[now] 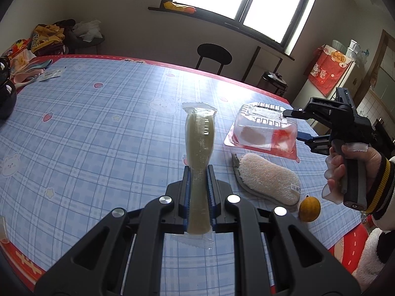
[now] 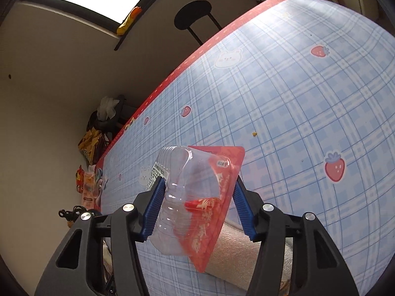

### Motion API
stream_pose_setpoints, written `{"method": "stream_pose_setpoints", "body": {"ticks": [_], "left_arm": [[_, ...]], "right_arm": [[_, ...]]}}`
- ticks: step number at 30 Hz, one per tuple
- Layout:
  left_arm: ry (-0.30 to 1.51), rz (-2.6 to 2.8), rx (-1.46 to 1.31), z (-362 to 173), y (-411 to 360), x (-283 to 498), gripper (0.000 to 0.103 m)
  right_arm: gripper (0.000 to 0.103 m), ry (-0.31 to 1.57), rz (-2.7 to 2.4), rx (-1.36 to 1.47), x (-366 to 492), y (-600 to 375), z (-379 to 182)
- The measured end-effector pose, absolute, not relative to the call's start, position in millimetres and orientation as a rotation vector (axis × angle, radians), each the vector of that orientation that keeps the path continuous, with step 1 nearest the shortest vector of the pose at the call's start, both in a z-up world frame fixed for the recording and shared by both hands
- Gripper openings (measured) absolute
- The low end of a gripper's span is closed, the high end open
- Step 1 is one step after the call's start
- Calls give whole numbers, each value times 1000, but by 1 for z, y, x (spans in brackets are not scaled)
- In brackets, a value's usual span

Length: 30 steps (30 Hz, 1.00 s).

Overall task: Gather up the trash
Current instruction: 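Grasp the clear clamshell container with the right tool while the left tool holds the strip, then carry the container and strip with both tools over the bin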

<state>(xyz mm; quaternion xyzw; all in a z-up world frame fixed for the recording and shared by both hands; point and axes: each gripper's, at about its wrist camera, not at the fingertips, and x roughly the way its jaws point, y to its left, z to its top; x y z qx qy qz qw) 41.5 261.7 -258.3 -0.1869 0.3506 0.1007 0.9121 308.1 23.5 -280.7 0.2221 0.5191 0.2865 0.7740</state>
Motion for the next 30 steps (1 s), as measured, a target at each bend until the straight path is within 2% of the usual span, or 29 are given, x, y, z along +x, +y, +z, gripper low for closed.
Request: {"method": "stream_pose_setpoints", "body": {"ticks": [12,20,30], "left_arm": [[679,181,-364,-230,245,51,16],[660,104,-316,-209,208,72,16],[656,-22,-238,-182,134,111,16]], "right_arm": [[54,830,609,16,274,-7,-220],[54,771,539,19,263,-66,-199],[54,712,403,54,250,-184,-176]]}}
